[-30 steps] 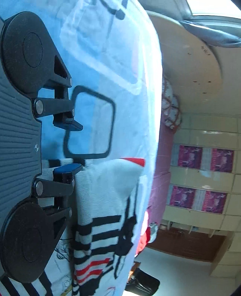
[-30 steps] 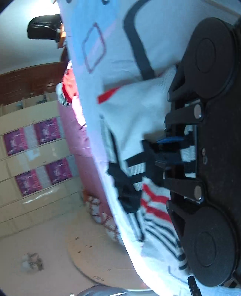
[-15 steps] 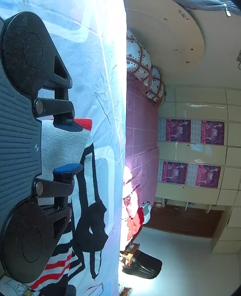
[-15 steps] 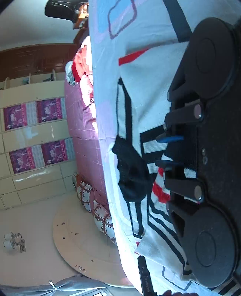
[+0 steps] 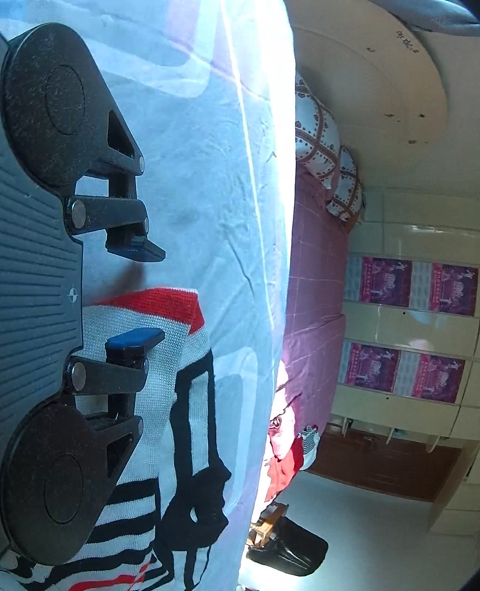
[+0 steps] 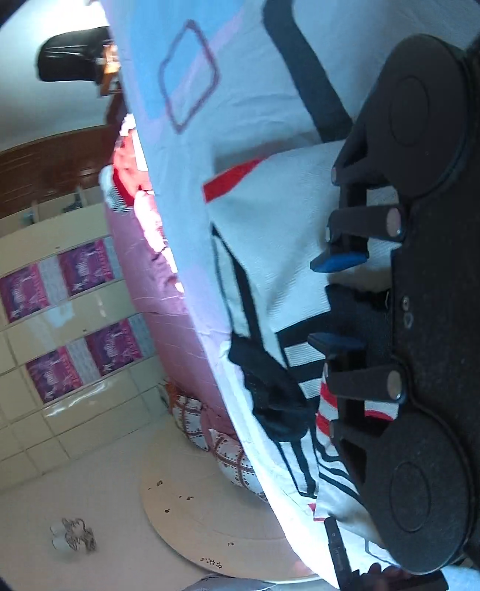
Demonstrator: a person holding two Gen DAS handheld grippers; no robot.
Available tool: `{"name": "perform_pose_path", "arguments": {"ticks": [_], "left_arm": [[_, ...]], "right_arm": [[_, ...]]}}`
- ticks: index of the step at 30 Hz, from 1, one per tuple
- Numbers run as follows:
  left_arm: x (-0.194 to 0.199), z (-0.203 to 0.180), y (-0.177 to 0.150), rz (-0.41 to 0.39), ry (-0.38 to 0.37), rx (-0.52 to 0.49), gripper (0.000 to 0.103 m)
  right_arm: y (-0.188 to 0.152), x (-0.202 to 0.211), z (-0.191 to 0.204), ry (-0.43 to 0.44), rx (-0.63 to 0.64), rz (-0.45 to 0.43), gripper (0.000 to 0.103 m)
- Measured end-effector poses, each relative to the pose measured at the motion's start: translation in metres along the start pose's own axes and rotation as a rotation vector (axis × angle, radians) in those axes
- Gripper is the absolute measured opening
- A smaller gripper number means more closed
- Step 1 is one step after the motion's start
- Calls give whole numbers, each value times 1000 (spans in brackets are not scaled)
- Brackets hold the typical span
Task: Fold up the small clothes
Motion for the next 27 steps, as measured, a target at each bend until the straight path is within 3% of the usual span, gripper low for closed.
{"name": "perform_pose_path", "arguments": {"ticks": [2,5,6,7,9,12,15,17,20,22,25,27], "left_arm": [[-5,4,0,2,-37,39,39],[-16,7,-2,2,-67,74,39],[-18,6,-2,1,-71,75,31],[-19,5,-1,0,-81,77,21],[-20,3,0,-2,-73,68,15],[-20,3,-1,-9,-72,65,13],[-18,3,0,-9,-74,61,13],[-18,2,-2,-12,-70,53,14],[-21,1,-2,-15,-67,41,15],[-20,5,-1,-30,-77,66,10],[-8,9,-1,-91,-91,91,8],[-15,8,-4,-61,-72,60,8]], "right_arm": [[-4,-12,0,43,-25,59,35],[-8,-13,9,-14,48,38,20],[-8,-12,11,-25,65,31,11],[-8,-11,13,-29,81,29,9],[-8,-8,16,-36,115,20,7],[-8,-4,19,-37,135,-6,7],[-7,-4,15,-94,112,-28,28],[-8,-10,14,-61,95,6,28],[-10,-12,26,-64,185,-12,8],[-11,-11,33,-80,241,-39,6],[-5,9,28,-87,201,-113,6],[-5,14,25,-102,186,-130,6]]}}
Point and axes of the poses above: each gripper's, at about its wrist camera, not at the fingertips, and x roughly against the way its jaws point, z to its left, y to its top, the point moved 2 cm from there along -x, roughly the way its jaws point, and after that the axes turned 14 degrees about -y, right-handed, at the moved point
